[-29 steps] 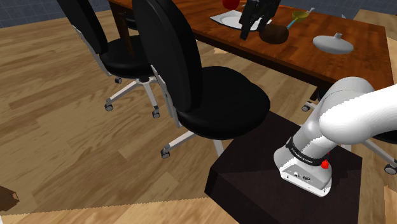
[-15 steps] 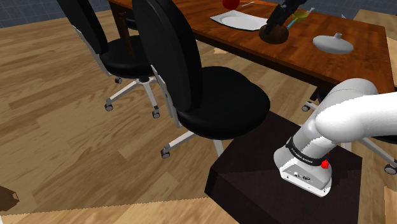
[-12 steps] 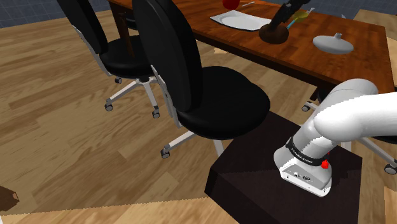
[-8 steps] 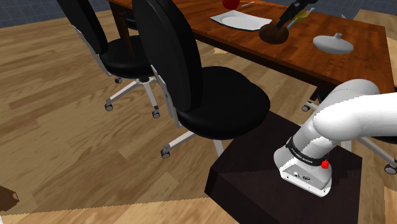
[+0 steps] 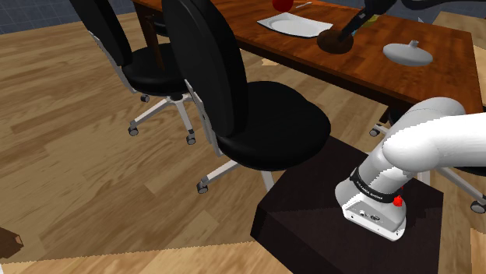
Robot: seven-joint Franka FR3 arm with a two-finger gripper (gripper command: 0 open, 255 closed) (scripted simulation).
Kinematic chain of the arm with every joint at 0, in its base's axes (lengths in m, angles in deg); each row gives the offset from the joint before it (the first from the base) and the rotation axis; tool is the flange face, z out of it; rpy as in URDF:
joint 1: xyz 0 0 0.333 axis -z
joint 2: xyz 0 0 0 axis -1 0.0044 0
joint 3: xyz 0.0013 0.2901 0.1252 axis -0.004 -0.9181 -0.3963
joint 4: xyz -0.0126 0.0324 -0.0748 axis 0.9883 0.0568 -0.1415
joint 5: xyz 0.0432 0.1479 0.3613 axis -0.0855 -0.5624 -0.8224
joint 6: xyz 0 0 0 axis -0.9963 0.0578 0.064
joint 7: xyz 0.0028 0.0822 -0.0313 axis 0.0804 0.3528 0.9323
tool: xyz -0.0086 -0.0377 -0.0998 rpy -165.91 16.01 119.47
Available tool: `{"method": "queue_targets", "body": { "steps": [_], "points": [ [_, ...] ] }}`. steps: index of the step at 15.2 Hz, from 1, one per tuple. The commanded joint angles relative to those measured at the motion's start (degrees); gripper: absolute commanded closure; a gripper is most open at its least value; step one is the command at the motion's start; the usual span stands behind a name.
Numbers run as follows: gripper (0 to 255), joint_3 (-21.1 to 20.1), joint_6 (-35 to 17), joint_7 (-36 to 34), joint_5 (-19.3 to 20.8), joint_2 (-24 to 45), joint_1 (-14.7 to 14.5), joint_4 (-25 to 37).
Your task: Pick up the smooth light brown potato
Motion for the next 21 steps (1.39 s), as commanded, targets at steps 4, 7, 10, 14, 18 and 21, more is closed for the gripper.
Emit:
{"method": "queue_targets", "body": {
  "steps": [4, 7, 10, 14, 18, 21],
  "points": [
    [255, 0.8, -1.9, 0.0, 0.8, 0.0, 0.5, -1.9],
    [255, 0.8, -1.9, -0.1, 0.8, -0.1, 0.6, -2.0],
    [255, 0.8, -1.9, -0.1, 0.8, -0.1, 0.5, -1.9],
    [255, 0.5, -1.3, 0.0, 0.5, 0.1, 0.3, -1.1],
    [255, -0.5, 1.6, 0.3, -0.7, 0.2, -0.5, 1.9],
    [255, -1.2, 3.7, 0.5, -1.5, 0.4, -1.0, 4.2]
  ]
}}
